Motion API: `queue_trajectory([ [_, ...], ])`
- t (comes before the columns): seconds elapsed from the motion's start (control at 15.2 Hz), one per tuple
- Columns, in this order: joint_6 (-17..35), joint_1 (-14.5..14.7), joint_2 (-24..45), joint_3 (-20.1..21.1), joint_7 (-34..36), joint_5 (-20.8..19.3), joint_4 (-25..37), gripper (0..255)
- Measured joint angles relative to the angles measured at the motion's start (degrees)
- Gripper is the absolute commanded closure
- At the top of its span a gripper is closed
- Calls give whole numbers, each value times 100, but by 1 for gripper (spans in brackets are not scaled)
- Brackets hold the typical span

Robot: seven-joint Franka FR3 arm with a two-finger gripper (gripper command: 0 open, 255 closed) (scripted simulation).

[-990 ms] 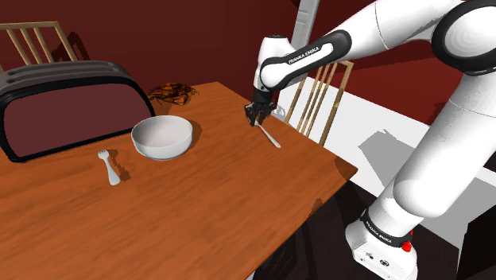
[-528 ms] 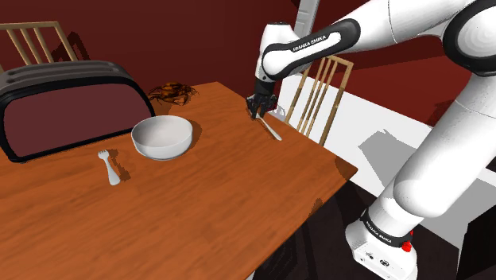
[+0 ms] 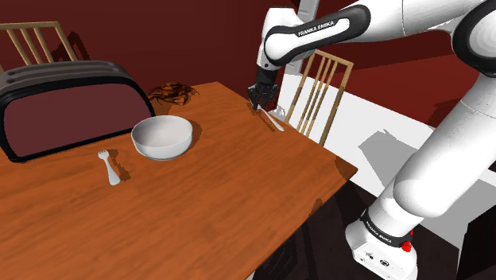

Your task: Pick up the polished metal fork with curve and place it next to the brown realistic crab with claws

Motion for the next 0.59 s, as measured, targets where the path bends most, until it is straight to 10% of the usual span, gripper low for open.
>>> queue_trajectory([
  [0.59,-640,5,-35,6,-1,8,607,255],
])
